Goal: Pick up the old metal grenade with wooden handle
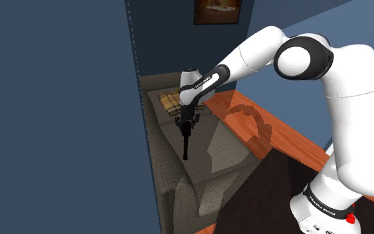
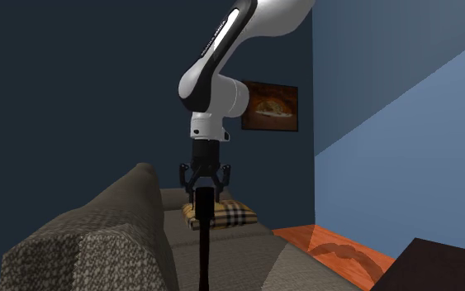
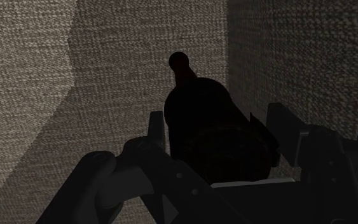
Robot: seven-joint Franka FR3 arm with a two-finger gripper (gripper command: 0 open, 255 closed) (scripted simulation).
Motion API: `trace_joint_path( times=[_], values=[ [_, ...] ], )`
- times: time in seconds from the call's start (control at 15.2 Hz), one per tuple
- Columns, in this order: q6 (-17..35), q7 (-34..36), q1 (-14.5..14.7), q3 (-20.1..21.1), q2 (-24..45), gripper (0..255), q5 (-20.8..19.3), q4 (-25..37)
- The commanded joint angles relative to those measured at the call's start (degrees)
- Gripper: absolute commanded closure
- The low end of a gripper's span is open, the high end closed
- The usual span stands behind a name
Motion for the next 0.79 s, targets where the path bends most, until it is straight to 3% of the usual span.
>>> trace_joint_path(
  times=[0.0,0.73],
  values=[
    [-1.06,0.07,0.01,0.02,-1.16,255,0.01,-0.09],
    [-6.22,0.26,-0.06,0.07,-5.60,255,0.04,0.64]
  ],
)
